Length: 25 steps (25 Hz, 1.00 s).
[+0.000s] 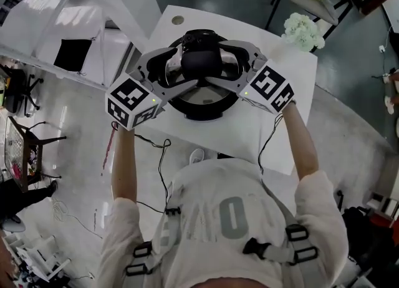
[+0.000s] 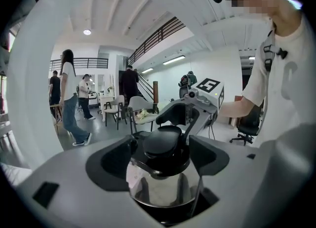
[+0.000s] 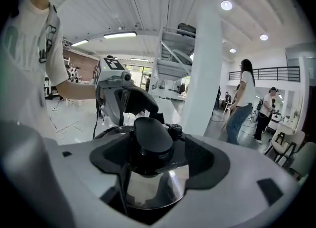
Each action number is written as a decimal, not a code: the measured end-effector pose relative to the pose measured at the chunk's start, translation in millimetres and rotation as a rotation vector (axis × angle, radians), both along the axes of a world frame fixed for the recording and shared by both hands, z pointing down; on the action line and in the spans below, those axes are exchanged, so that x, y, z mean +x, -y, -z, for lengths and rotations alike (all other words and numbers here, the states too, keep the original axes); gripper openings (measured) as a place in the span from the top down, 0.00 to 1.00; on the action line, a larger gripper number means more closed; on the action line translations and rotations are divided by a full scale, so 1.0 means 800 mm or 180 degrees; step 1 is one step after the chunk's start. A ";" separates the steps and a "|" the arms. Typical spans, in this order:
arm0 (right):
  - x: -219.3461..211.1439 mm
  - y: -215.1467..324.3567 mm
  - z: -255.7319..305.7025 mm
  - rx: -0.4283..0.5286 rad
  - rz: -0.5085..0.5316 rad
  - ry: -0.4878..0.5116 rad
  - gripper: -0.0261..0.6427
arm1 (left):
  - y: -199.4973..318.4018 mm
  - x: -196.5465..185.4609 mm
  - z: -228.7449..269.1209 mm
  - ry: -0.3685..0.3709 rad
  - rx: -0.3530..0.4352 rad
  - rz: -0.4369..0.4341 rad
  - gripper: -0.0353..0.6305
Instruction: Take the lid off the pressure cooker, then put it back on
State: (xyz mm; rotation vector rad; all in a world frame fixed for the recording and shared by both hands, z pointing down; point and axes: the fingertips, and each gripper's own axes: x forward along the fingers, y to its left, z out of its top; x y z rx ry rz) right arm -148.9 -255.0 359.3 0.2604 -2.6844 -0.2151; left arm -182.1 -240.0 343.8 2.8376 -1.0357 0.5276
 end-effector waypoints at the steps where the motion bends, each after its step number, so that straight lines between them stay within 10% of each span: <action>1: -0.001 0.002 -0.001 -0.0012 0.0017 0.0000 0.44 | 0.002 -0.001 -0.001 -0.0007 -0.0011 -0.0008 0.40; 25: -0.011 -0.008 -0.010 -0.0399 0.0373 0.0005 0.56 | 0.010 0.016 -0.021 0.0001 -0.0179 -0.0552 0.54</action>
